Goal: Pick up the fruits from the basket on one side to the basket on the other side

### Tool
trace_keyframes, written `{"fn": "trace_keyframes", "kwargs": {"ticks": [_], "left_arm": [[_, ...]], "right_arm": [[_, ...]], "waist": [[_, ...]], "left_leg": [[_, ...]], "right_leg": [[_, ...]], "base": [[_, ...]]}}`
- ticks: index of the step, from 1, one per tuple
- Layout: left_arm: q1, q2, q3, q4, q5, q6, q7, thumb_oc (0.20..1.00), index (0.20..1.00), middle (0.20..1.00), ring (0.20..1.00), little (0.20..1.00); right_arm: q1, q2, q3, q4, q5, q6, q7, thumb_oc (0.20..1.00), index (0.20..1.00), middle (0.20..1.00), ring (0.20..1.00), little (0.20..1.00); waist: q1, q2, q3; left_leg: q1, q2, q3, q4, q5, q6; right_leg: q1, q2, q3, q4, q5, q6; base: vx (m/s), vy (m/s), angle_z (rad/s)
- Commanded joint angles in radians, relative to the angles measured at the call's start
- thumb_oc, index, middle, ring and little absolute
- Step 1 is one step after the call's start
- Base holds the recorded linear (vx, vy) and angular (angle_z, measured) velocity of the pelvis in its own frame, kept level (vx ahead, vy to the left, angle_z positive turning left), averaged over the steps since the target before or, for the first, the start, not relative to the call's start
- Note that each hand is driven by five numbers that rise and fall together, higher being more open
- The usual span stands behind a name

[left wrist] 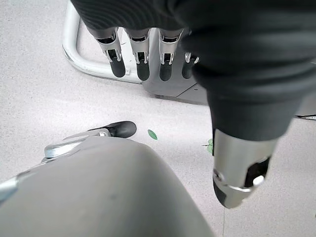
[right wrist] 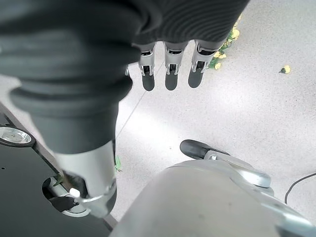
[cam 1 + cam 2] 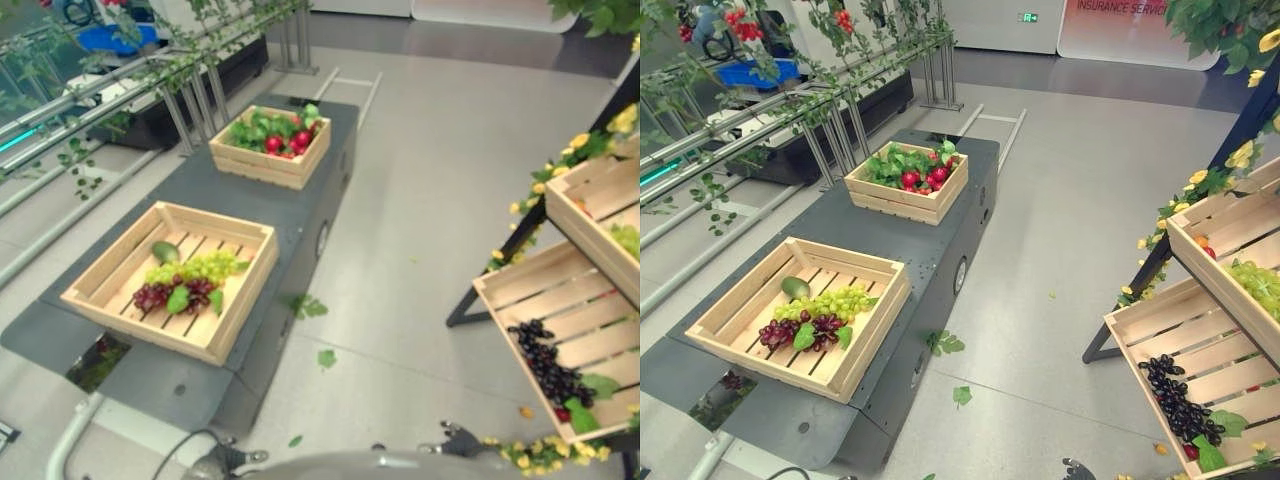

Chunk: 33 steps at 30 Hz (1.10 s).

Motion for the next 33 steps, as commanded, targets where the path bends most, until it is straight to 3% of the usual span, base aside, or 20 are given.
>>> {"fn": "trace_keyframes", "kwargs": {"ticks": [1, 12, 16, 33], "left_arm": [[-0.049, -0.005, 0.026, 0.067, -0.041, -0.009, 0.001, 1.0, 1.0, 1.0, 1.0, 1.0], [-0.052, -0.018, -0.021, 0.088, 0.038, -0.002, 0.007, 1.0, 1.0, 1.0, 1.0, 1.0], [-0.061, -0.02, -0.083, 0.073, 0.128, -0.002, 0.01, 1.0, 1.0, 1.0, 1.0, 1.0], [-0.063, -0.022, -0.112, 0.048, 0.148, -0.009, 0.014, 1.0, 1.0, 1.0, 1.0, 1.0]], "right_arm": [[-0.057, 0.016, 0.014, 0.089, 0.004, -0.007, -0.002, 1.0, 1.0, 1.0, 1.0, 1.0], [-0.066, 0.019, 0.008, 0.12, -0.004, -0.012, -0.007, 1.0, 1.0, 1.0, 1.0, 1.0], [-0.071, 0.02, 0.023, 0.123, -0.024, -0.007, -0.009, 1.0, 1.0, 1.0, 1.0, 1.0], [-0.083, 0.003, 0.03, 0.134, -0.046, -0.004, -0.011, 1.0, 1.0, 1.0, 1.0, 1.0]], "waist": [[0.013, -0.064, 0.011], [0.009, -0.055, 0.001], [0.001, -0.052, -0.003], [-0.002, -0.038, 0.009]], "left_leg": [[-0.048, -0.098, -0.027, 0.009, -0.012, 0.062], [-0.037, -0.098, -0.031, 0.005, -0.017, 0.063], [-0.035, -0.096, -0.026, 0.004, -0.018, 0.063], [-0.044, -0.097, -0.033, 0.006, -0.014, 0.062]], "right_leg": [[0.046, 0.005, 0.022, 0.02, -0.075, 0.034], [0.054, 0.004, 0.021, 0.016, -0.077, 0.034], [0.053, 0.005, 0.024, 0.016, -0.077, 0.035], [0.044, 0.005, 0.017, 0.018, -0.073, 0.033]], "base": [[0.03, 0.032, 0.0], [0.01, 0.007, 0.0], [0.0, 0.0, 0.0], [0.0, -0.001, 0.0]]}}
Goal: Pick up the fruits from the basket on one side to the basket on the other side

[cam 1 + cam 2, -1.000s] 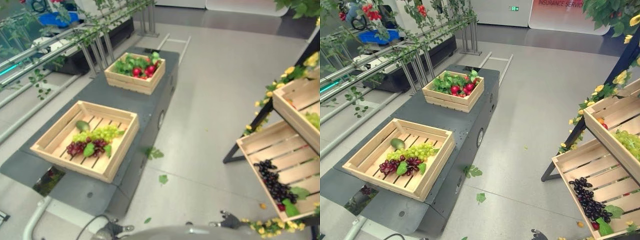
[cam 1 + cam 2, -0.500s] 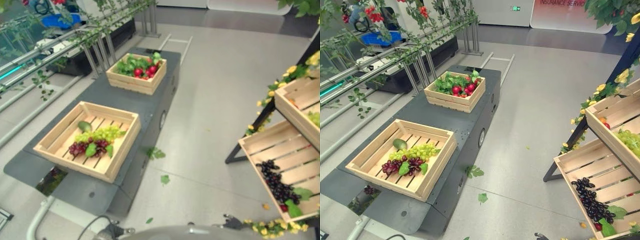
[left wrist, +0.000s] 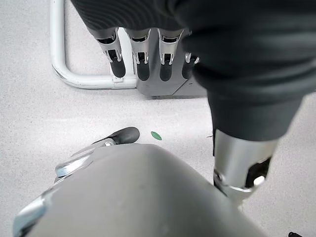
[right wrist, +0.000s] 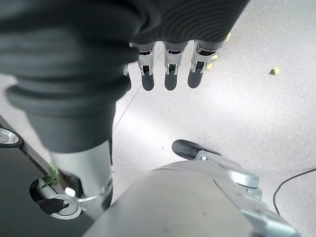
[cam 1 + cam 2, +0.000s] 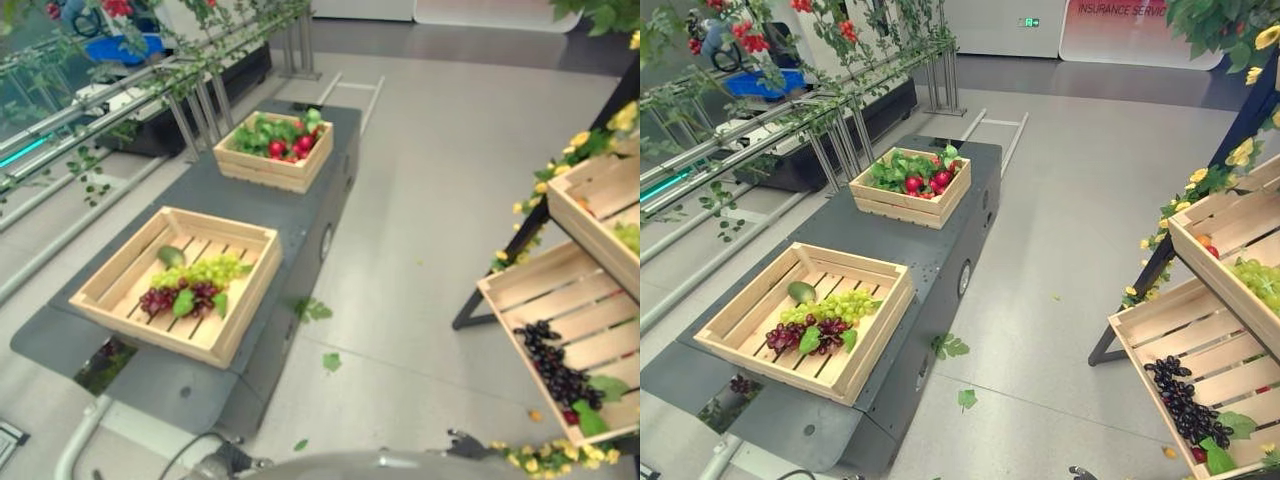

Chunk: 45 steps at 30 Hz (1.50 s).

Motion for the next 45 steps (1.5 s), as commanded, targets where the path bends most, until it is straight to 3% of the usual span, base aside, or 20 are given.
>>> {"fn": "trace_keyframes", "kwargs": {"ticks": [1, 6, 20, 23, 29, 36, 45], "left_arm": [[-0.061, -0.019, -0.02, 0.052, 0.042, -0.011, 0.01, 1.0, 1.0, 1.0, 1.0, 1.0], [-0.068, -0.016, -0.008, 0.058, 0.027, -0.013, 0.016, 1.0, 1.0, 1.0, 1.0, 1.0], [-0.072, -0.026, 0.096, -0.019, -0.215, -0.061, 0.062, 1.0, 1.0, 1.0, 1.0, 1.0], [-0.058, -0.024, 0.118, -0.137, -0.347, -0.106, 0.069, 1.0, 1.0, 1.0, 1.0, 1.0], [-0.019, -0.023, 0.141, -0.285, -0.475, -0.148, 0.062, 1.0, 1.0, 1.0, 1.0, 1.0], [0.02, -0.014, 0.143, -0.44, -0.535, -0.173, 0.056, 1.0, 1.0, 1.0, 1.0, 1.0], [0.09, 0.01, 0.178, -0.648, -0.692, -0.152, -0.01, 1.0, 1.0, 1.0, 1.0, 1.0]], "right_arm": [[-0.061, 0.001, 0.033, 0.067, -0.03, -0.007, -0.008, 1.0, 1.0, 1.0, 1.0, 1.0], [-0.061, -0.005, 0.025, 0.072, -0.032, -0.007, -0.011, 1.0, 1.0, 1.0, 1.0, 1.0], [-0.072, -0.01, 0.005, 0.083, -0.012, -0.025, -0.06, 1.0, 1.0, 1.0, 1.0, 1.0], [-0.081, -0.021, -0.003, 0.075, 0.001, -0.032, -0.078, 1.0, 1.0, 1.0, 1.0, 1.0], [-0.08, -0.034, -0.009, 0.074, -0.004, -0.039, -0.09, 1.0, 1.0, 1.0, 1.0, 1.0], [-0.076, -0.041, -0.019, 0.076, -0.008, -0.043, -0.096, 1.0, 1.0, 1.0, 1.0, 1.0], [-0.053, -0.068, -0.027, -0.005, -0.002, -0.046, -0.082, 1.0, 1.0, 1.0, 1.0, 1.0]], "waist": [[0.001, -0.058, 0.028], [-0.002, -0.053, 0.036], [0.006, -0.051, 0.053], [0.011, -0.045, 0.076], [0.017, -0.04, 0.094], [0.019, -0.036, 0.099], [0.016, -0.035, 0.117]], "left_leg": [[-0.052, -0.097, -0.028, 0.006, -0.011, 0.061], [-0.06, -0.094, -0.032, 0.007, -0.003, 0.056], [-0.084, -0.09, -0.051, 0.024, 0.021, 0.042], [-0.101, -0.089, -0.06, 0.043, 0.027, 0.035], [-0.111, -0.088, -0.066, 0.055, 0.032, 0.03], [-0.11, -0.086, -0.066, 0.056, 0.033, 0.028], [-0.118, -0.084, -0.065, 0.052, 0.041, 0.027]], "right_leg": [[0.029, 0.007, 0.021, 0.019, -0.071, 0.033], [0.024, 0.01, 0.022, 0.019, -0.069, 0.031], [0.02, 0.019, 0.006, 0.017, -0.07, 0.019], [0.018, 0.024, -0.005, 0.018, -0.071, 0.014], [0.023, 0.026, -0.016, 0.014, -0.071, 0.01], [0.027, 0.027, -0.021, 0.01, -0.072, 0.008], [0.018, 0.029, -0.02, 0.01, -0.068, 0.01]], "base": [[-0.06, -0.014, 0.01], [-0.03, -0.026, 0.01], [-0.04, -0.032, 0.05], [-0.07, -0.036, 0.12], [-0.03, -0.025, 0.04], [-0.01, -0.005, 0.02], [0.0, 0.0, 0.0]]}}
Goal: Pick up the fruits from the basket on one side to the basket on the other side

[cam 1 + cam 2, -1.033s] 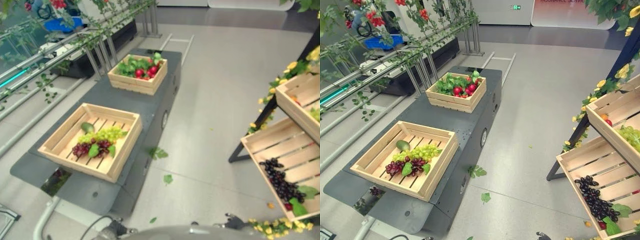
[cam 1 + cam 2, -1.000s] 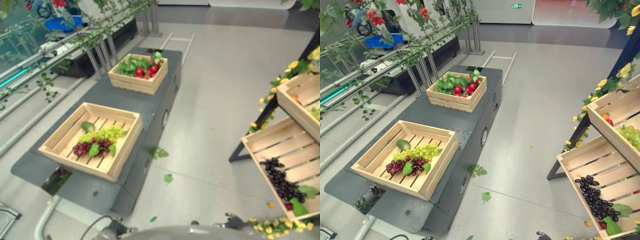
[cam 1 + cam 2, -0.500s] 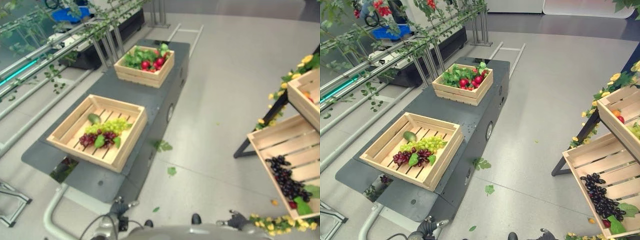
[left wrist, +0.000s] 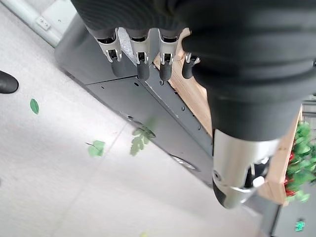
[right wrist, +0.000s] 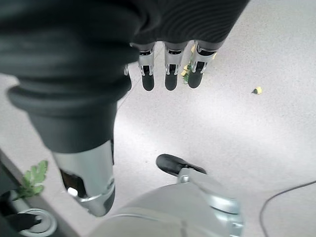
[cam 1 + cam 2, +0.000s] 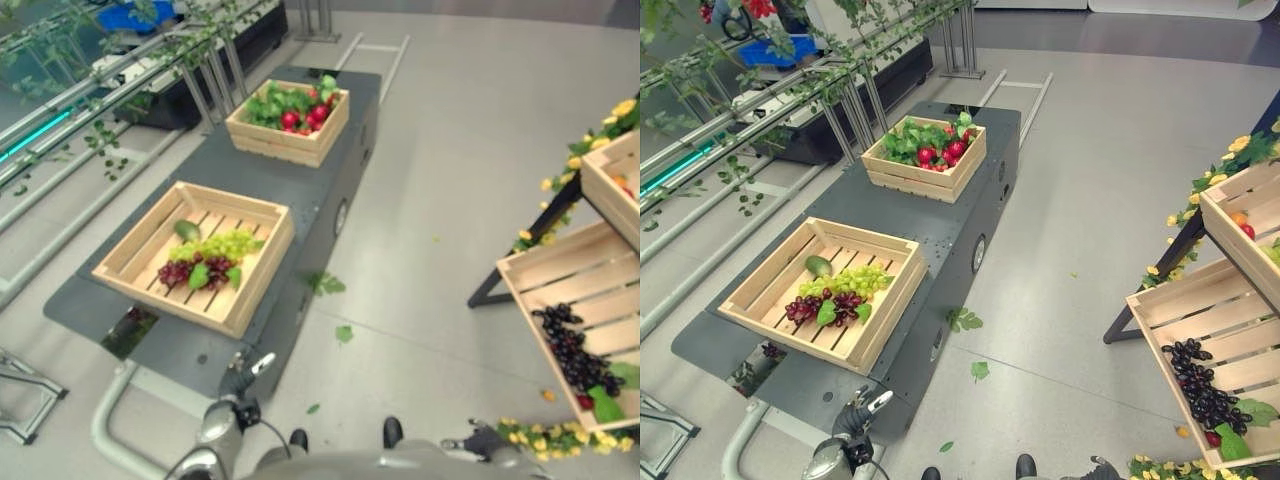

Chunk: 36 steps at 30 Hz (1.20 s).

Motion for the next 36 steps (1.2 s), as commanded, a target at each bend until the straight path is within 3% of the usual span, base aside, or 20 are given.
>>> {"fn": "trace_keyframes", "kwargs": {"ticks": [1, 8, 20, 36], "left_arm": [[-0.033, 0.036, 0.041, -0.061, -0.095, -0.025, -0.04, 1.0, 1.0, 1.0, 1.0, 1.0], [-0.015, 0.042, 0.038, -0.145, -0.179, -0.015, -0.071, 1.0, 1.0, 1.0, 1.0, 1.0], [0.053, 0.1, 0.072, -0.387, -0.079, -0.021, -0.007, 1.0, 1.0, 1.0, 1.0, 1.0], [0.211, 0.173, 0.139, -0.697, -0.104, -0.004, -0.059, 1.0, 1.0, 1.0, 1.0, 1.0]], "right_arm": [[-0.04, -0.017, 0.012, 0.014, -0.002, -0.02, -0.001, 1.0, 1.0, 1.0, 1.0, 1.0], [-0.034, -0.015, 0.012, 0.02, 0.0, -0.016, 0.015, 1.0, 1.0, 1.0, 1.0, 1.0], [-0.041, -0.01, -0.005, 0.049, 0.004, -0.007, 0.003, 1.0, 1.0, 1.0, 1.0, 1.0], [-0.042, -0.023, -0.028, 0.076, -0.001, 0.004, 0.022, 1.0, 1.0, 1.0, 1.0, 1.0]], "waist": [[0.016, -0.077, 0.003], [0.02, -0.083, 0.006], [0.029, -0.072, 0.01], [0.048, -0.053, 0.003]], "left_leg": [[-0.065, -0.079, 0.004, -0.008, 0.038, 0.037], [-0.066, -0.08, 0.004, -0.021, 0.041, 0.041], [-0.055, -0.087, 0.004, -0.039, 0.038, 0.048], [-0.044, -0.092, -0.001, -0.046, 0.033, 0.053]], "right_leg": [[0.018, 0.027, 0.008, 0.01, -0.069, 0.01], [0.01, 0.025, 0.011, 0.01, -0.064, 0.016], [0.009, 0.016, 0.007, 0.01, -0.064, 0.022], [0.016, 0.009, 0.002, 0.01, -0.071, 0.026]], "base": [[0.0, 0.0, 0.0], [0.0, 0.0, 0.0], [0.0, 0.006, 0.0], [0.0, 0.0, 0.0]]}}
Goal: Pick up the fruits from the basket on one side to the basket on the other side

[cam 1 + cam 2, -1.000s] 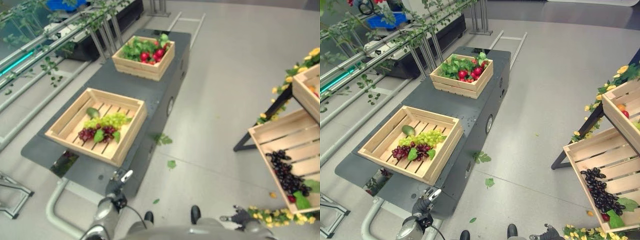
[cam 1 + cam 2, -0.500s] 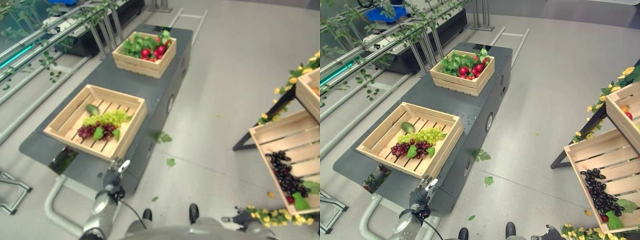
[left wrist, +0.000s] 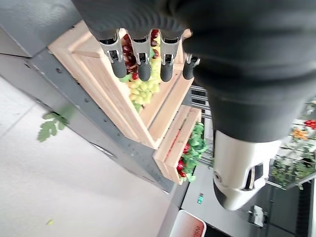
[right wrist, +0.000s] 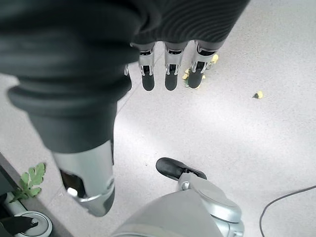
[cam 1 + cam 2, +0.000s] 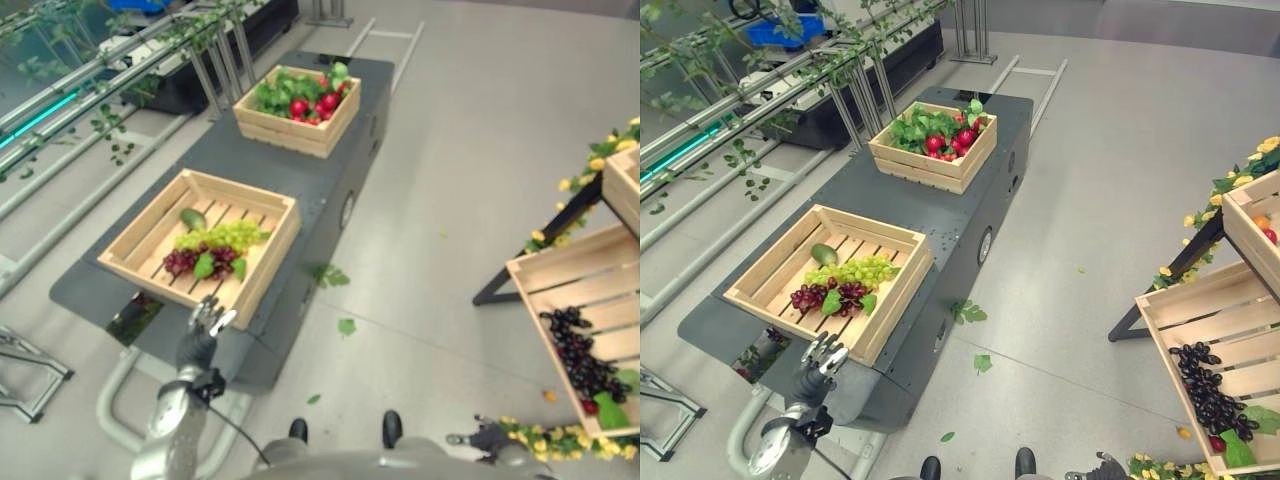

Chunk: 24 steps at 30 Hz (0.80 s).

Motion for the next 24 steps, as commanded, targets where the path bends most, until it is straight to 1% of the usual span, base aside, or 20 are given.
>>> {"fn": "trace_keyframes", "kwargs": {"ticks": [1, 3, 6, 8, 9, 10, 11, 13, 14, 15, 17, 18, 19, 20, 21, 22, 23, 24], "left_arm": [[0.006, 0.048, 0.044, -0.096, 0.023, -0.033, -0.022, 1.0, 1.0, 1.0, 1.0, 1.0], [0.01, 0.047, 0.046, -0.107, 0.019, -0.031, -0.021, 1.0, 1.0, 1.0, 1.0, 1.0], [0.004, 0.075, 0.065, -0.129, 0.062, -0.03, -0.01, 1.0, 1.0, 1.0, 1.0, 1.0], [0.004, 0.075, 0.065, -0.129, 0.062, -0.029, -0.01, 1.0, 1.0, 1.0, 1.0, 1.0], [-0.034, 0.117, 0.074, -0.101, 0.111, -0.017, -0.002, 1.0, 1.0, 1.0, 1.0, 1.0], [-0.036, 0.118, 0.074, -0.1, 0.111, -0.018, -0.002, 1.0, 1.0, 1.0, 1.0, 1.0], [-0.105, 0.178, 0.074, -0.034, 0.143, -0.006, 0.0, 1.0, 1.0, 1.0, 1.0, 1.0], [-0.107, 0.179, 0.074, -0.032, 0.142, -0.007, -0.001, 1.0, 1.0, 1.0, 1.0, 1.0], [-0.195, 0.245, 0.067, 0.045, 0.178, 0.005, 0.009, 1.0, 1.0, 1.0, 1.0, 1.0], [-0.197, 0.246, 0.067, 0.047, 0.178, 0.004, 0.009, 1.0, 1.0, 1.0, 1.0, 1.0], [-0.248, 0.286, 0.066, 0.099, 0.195, 0.014, 0.013, 1.0, 1.0, 1.0, 1.0, 1.0], [-0.281, 0.315, 0.057, 0.13, 0.244, 0.022, 0.017, 1.0, 1.0, 1.0, 1.0, 1.0], [-0.352, 0.372, 0.044, 0.193, 0.3, 0.031, 0.028, 1.0, 1.0, 1.0, 1.0, 1.0], [-0.356, 0.373, 0.042, 0.195, 0.3, 0.03, 0.028, 1.0, 1.0, 1.0, 1.0, 1.0], [-0.385, 0.399, 0.034, 0.223, 0.321, 0.034, 0.027, 1.0, 1.0, 1.0, 1.0, 1.0], [-0.438, 0.449, 0.02, 0.267, 0.361, 0.044, 0.027, 1.0, 1.0, 1.0, 1.0, 1.0], [-0.443, 0.45, 0.017, 0.271, 0.361, 0.042, 0.027, 1.0, 1.0, 1.0, 1.0, 1.0], [-0.483, 0.477, 0.0, 0.305, 0.386, 0.044, 0.027, 1.0, 1.0, 1.0, 1.0, 1.0]], "right_arm": [[-0.059, -0.001, 0.013, 0.056, -0.004, -0.001, 0.004, 1.0, 1.0, 1.0, 1.0, 1.0], [-0.06, -0.001, 0.014, 0.059, -0.009, 0.002, 0.004, 1.0, 1.0, 1.0, 1.0, 1.0], [-0.064, 0.0, 0.018, 0.063, -0.016, 0.005, 0.008, 1.0, 1.0, 1.0, 1.0, 1.0], [-0.064, 0.0, 0.018, 0.063, -0.016, 0.005, 0.008, 1.0, 1.0, 1.0, 1.0, 1.0], [-0.066, -0.003, 0.023, 0.069, -0.023, 0.009, 0.015, 1.0, 1.0, 1.0, 1.0, 1.0], [-0.067, -0.002, 0.023, 0.069, -0.023, 0.009, 0.016, 1.0, 1.0, 1.0, 1.0, 1.0], [-0.069, -0.009, 0.034, 0.069, -0.031, 0.014, 0.028, 1.0, 1.0, 1.0, 1.0, 1.0], [-0.07, -0.008, 0.033, 0.069, -0.031, 0.014, 0.028, 1.0, 1.0, 1.0, 1.0, 1.0], [-0.069, -0.014, 0.047, 0.069, -0.038, 0.02, 0.039, 1.0, 1.0, 1.0, 1.0, 1.0], [-0.069, -0.013, 0.046, 0.069, -0.038, 0.02, 0.039, 1.0, 1.0, 1.0, 1.0, 1.0], [-0.067, -0.019, 0.05, 0.066, -0.036, 0.024, 0.047, 1.0, 1.0, 1.0, 1.0, 1.0], [-0.067, -0.021, 0.054, 0.062, -0.036, 0.025, 0.048, 1.0, 1.0, 1.0, 1.0, 1.0], [-0.068, -0.027, 0.055, 0.056, -0.031, 0.028, 0.054, 1.0, 1.0, 1.0, 1.0, 1.0], [-0.069, -0.026, 0.053, 0.056, -0.031, 0.028, 0.054, 1.0, 1.0, 1.0, 1.0, 1.0], [-0.069, -0.03, 0.054, 0.055, -0.029, 0.03, 0.056, 1.0, 1.0, 1.0, 1.0, 1.0], [-0.069, -0.037, 0.059, 0.054, -0.028, 0.03, 0.058, 1.0, 1.0, 1.0, 1.0, 1.0], [-0.069, -0.037, 0.057, 0.054, -0.028, 0.03, 0.058, 1.0, 1.0, 1.0, 1.0, 1.0], [-0.073, -0.041, 0.058, 0.055, -0.028, 0.032, 0.058, 1.0, 1.0, 1.0, 1.0, 1.0]], "waist": [[-0.002, -0.063, -0.018], [-0.001, -0.062, -0.02], [0.0, -0.059, -0.027], [0.0, -0.059, -0.027], [-0.002, -0.056, -0.036], [-0.002, -0.057, -0.035], [-0.006, -0.053, -0.038], [-0.005, -0.053, -0.038], [-0.012, -0.048, -0.041], [-0.012, -0.049, -0.04], [-0.017, -0.045, -0.039], [-0.02, -0.044, -0.038], [-0.026, -0.042, -0.03], [-0.025, -0.042, -0.029], [-0.027, -0.041, -0.025], [-0.033, -0.04, -0.015], [-0.031, -0.04, -0.014], [-0.034, -0.04, -0.005]], "left_leg": [[-0.056, -0.091, -0.002, -0.018, 0.026, 0.049], [-0.054, -0.091, -0.002, -0.019, 0.025, 0.049], [-0.049, -0.091, -0.002, -0.02, 0.022, 0.049], [-0.049, -0.091, -0.002, -0.02, 0.022, 0.049], [-0.045, -0.091, -0.003, -0.02, 0.02, 0.048], [-0.044, -0.091, -0.003, -0.02, 0.019, 0.048], [-0.042, -0.09, -0.003, -0.019, 0.019, 0.047], [-0.041, -0.09, -0.003, -0.019, 0.019, 0.047], [-0.039, -0.089, -0.002, -0.02, 0.019, 0.045], [-0.039, -0.089, -0.002, -0.02, 0.019, 0.045], [-0.039, -0.089, -0.002, -0.022, 0.02, 0.044], [-0.04, -0.089, -0.002, -0.023, 0.02, 0.044], [-0.046, -0.089, -0.001, -0.023, 0.023, 0.042], [-0.046, -0.09, -0.001, -0.023, 0.023, 0.042], [-0.048, -0.09, -0.001, -0.023, 0.024, 0.042], [-0.053, -0.091, 0.0, -0.024, 0.026, 0.041], [-0.053, -0.091, 0.0, -0.023, 0.026, 0.041], [-0.056, -0.091, 0.0, -0.023, 0.028, 0.041]], "right_leg": [[0.017, 0.012, 0.003, 0.01, -0.071, 0.025], [0.017, 0.012, 0.001, 0.01, -0.072, 0.025], [0.023, 0.011, -0.001, 0.01, -0.076, 0.025], [0.023, 0.011, -0.001, 0.01, -0.076, 0.025], [0.027, 0.011, 0.001, 0.01, -0.079, 0.025], [0.028, 0.011, 0.001, 0.01, -0.079, 0.025], [0.03, 0.01, 0.001, 0.01, -0.08, 0.025], [0.03, 0.01, 0.001, 0.01, -0.08, 0.025], [0.033, 0.01, 0.0, 0.01, -0.081, 0.026], [0.033, 0.009, 0.0, 0.01, -0.082, 0.026], [0.032, 0.009, 0.001, 0.01, -0.081, 0.026], [0.03, 0.008, 0.001, 0.01, -0.08, 0.027], [0.025, 0.007, -0.002, 0.01, -0.077, 0.029], [0.025, 0.007, -0.002, 0.01, -0.077, 0.029], [0.021, 0.006, -0.002, 0.01, -0.075, 0.03], [0.015, 0.004, -0.002, 0.01, -0.072, 0.031], [0.016, 0.004, -0.002, 0.01, -0.072, 0.031], [0.012, 0.003, -0.002, 0.01, -0.069, 0.032]], "base": [[0.0, 0.0, 0.0], [0.0, 0.0, 0.0], [0.0, 0.0, 0.0], [0.0, 0.0, 0.0], [0.0, 0.0, 0.0], [0.04, 0.004, 0.02], [0.0, 0.0, 0.0], [0.0, 0.0, 0.0], [0.0, 0.0, 0.0], [0.0, 0.0, 0.0], [0.0, 0.004, 0.02], [0.0, 0.0, 0.0], [0.0, 0.0, 0.0], [-0.04, 0.01, -0.02], [-0.04, 0.015, 0.01], [-0.04, 0.015, 0.0], [-0.05, 0.012, 0.02], [0.0, 0.0, 0.0]]}}
